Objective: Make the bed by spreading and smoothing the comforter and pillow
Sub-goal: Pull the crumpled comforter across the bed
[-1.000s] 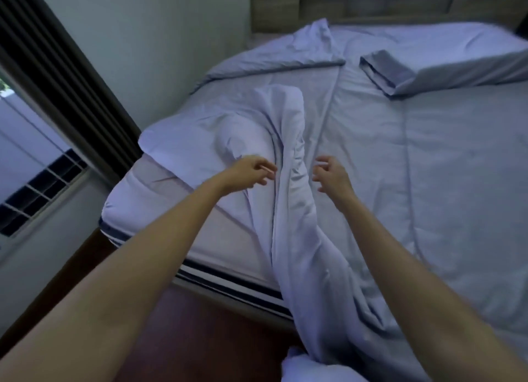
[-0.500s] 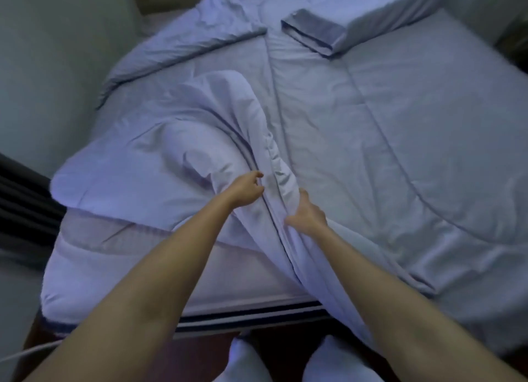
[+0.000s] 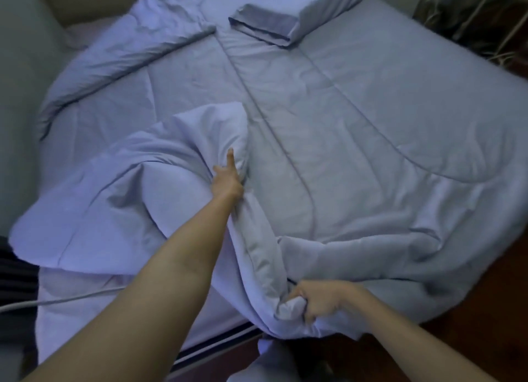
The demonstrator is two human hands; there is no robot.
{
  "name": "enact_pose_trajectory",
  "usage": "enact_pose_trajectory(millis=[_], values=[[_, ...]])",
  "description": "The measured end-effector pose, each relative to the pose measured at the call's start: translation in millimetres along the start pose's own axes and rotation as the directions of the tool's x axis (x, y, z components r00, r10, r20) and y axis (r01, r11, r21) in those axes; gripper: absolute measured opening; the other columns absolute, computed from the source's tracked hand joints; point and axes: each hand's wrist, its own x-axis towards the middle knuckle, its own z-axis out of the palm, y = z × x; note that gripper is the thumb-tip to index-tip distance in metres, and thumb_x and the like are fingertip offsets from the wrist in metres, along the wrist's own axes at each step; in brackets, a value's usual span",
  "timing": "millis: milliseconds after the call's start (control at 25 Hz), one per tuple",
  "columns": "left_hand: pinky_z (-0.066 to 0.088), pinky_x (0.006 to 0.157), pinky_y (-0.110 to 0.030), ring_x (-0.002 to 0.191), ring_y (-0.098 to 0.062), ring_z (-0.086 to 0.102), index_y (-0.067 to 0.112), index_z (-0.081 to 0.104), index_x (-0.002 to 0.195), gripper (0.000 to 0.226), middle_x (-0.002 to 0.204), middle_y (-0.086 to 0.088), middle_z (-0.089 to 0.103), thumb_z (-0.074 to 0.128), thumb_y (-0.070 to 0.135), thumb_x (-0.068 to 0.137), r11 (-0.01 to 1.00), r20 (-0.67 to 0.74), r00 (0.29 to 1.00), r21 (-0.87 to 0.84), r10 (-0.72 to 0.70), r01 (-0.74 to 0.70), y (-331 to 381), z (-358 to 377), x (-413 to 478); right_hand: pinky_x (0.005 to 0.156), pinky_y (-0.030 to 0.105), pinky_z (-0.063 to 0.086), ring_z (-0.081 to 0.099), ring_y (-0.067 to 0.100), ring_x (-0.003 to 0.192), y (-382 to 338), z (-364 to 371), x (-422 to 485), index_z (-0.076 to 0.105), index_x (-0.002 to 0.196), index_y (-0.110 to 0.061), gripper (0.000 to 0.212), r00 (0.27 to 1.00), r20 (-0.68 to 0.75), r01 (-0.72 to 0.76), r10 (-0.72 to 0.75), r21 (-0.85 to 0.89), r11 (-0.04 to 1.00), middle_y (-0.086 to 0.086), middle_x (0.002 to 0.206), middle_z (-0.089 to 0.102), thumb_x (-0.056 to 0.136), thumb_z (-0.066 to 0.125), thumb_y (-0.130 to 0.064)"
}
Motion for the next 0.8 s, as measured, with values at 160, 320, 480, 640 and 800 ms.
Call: enact_pose_trajectory(millis=[160,320,480,640,800], values=[[0.043,0.094,-0.049,0.13,-0.042,0.035,0.033,0.033,0.144,0.053,0.157,-0.016,0.013,0.037,0.009,0.097,0.928,-0.137,0.951,0.294,0.278,-0.229,-33,-18,-32,0.076,0.012,0.047,0.056,-0.003,0.085,-8,13,-12,0.071,0.104,-0.022,0.051,0.994,0.106,-0.028,0.033,-0.046,0.999,-0.035,0.074,0.064,0.063,0.062,0.008],[0.043,0.094,-0.046,0.122,-0.043,0.039,0.016,0.048,0.136,0.04,0.144,-0.013,0.033,0.04,0.015,0.097,0.943,-0.244,0.959,0.327,0.143,-0.057,-93,-43,-78,0.095,0.032,0.046,0.058,0.012,0.103,-21,25,-5,0.061,0.114,-0.023,0.035,0.995,0.094,-0.017,0.039,-0.232,0.973,-0.007,0.112,0.065,0.079,0.063,-0.023],[0.041,0.096,-0.054,0.126,-0.047,0.037,0.018,0.036,0.144,0.044,0.148,-0.017,0.029,0.024,0.026,0.102,0.973,-0.379,0.914,0.113,-0.147,0.203,-169,-42,-153,0.098,0.029,0.041,0.055,0.016,0.114,-37,37,15,0.06,0.123,-0.018,0.032,0.928,-0.371,-0.059,-0.008,-0.168,0.984,-0.005,0.122,0.061,0.097,0.046,-0.032],[0.027,0.109,-0.06,0.138,-0.05,0.023,0.023,0.015,0.152,0.055,0.156,-0.023,0.013,0.032,0.013,0.101,0.901,-0.391,0.811,-0.203,-0.434,0.384,-242,-15,-243,0.089,0.041,0.048,0.057,0.034,0.111,-53,54,51,0.059,0.116,-0.014,0.031,0.812,-0.583,-0.133,-0.031,-0.236,0.963,0.012,0.121,0.061,0.09,0.051,-0.029],[0.036,0.105,-0.049,0.132,-0.045,0.037,0.007,0.013,0.15,0.077,0.149,-0.027,0.025,0.055,0.001,0.086,0.687,-0.24,0.644,-0.287,-0.727,0.668,-318,17,-320,0.089,0.046,0.044,0.049,0.041,0.115,-80,82,77,0.057,0.12,-0.008,0.033,0.718,-0.692,-0.172,-0.07,-0.273,0.946,0.021,0.127,0.054,0.089,0.053,-0.017]])
